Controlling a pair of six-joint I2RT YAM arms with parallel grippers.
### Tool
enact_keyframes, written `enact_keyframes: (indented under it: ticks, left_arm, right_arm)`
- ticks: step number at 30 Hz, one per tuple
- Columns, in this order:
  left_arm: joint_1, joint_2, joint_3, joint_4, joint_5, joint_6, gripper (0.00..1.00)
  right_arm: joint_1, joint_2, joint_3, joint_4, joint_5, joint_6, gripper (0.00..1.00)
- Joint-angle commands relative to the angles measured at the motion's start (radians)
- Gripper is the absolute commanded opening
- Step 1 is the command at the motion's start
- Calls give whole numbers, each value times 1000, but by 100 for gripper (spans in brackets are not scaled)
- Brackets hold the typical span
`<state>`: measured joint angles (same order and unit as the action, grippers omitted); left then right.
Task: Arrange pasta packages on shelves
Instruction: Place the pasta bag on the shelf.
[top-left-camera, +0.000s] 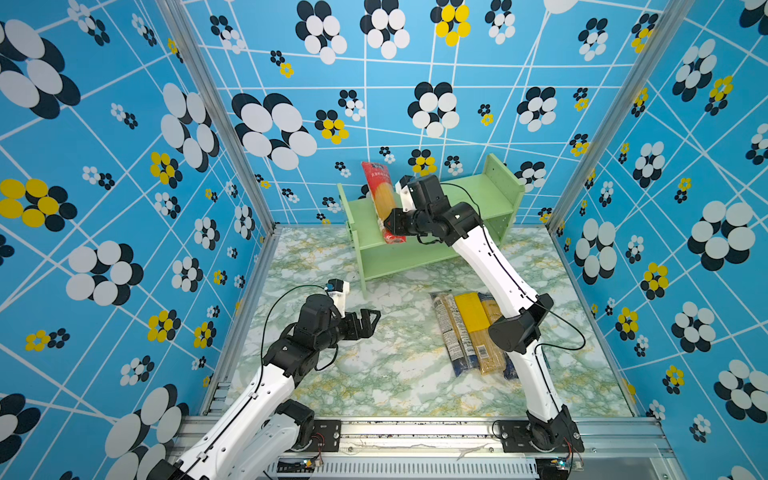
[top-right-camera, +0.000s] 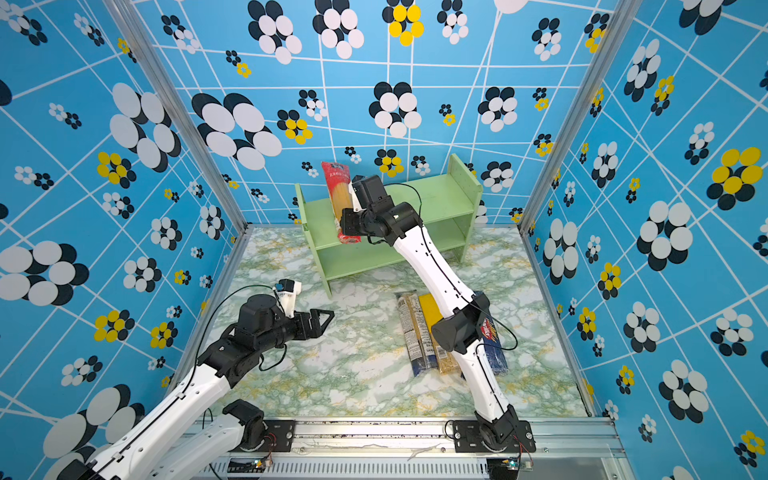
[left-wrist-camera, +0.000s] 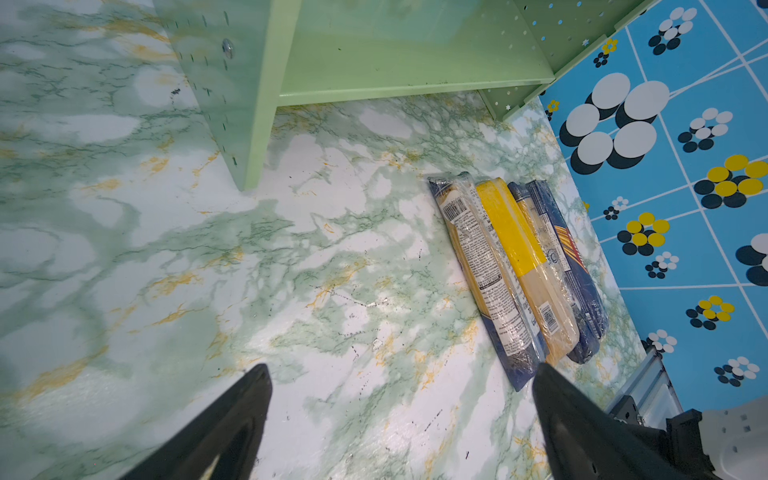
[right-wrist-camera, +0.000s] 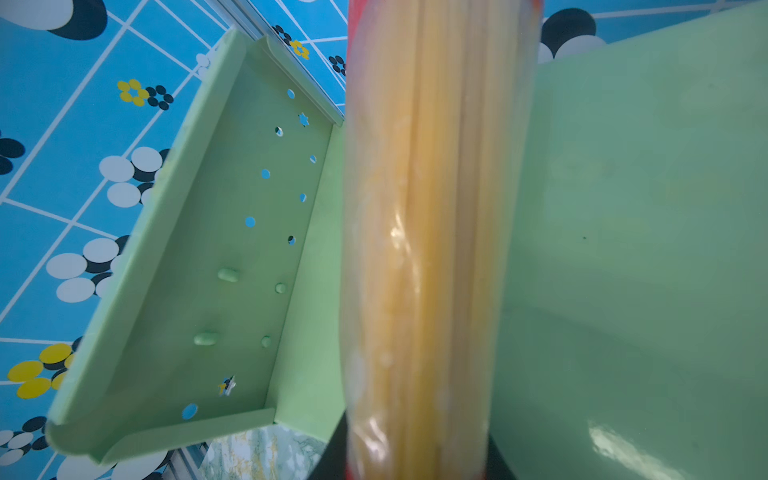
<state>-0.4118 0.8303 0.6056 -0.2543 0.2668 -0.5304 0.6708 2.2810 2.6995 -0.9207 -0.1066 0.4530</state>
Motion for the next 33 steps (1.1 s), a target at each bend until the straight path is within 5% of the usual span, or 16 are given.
enact_keyframes:
  ticks: [1,33]
  left_arm:
    - [10,4,35,15,17,8,99]
    - [14,60,5,109,12,-18,99]
  right_arm:
    - [4,-23,56,175,-17,0,0]
    - [9,-14,13,84,-6,-39,4]
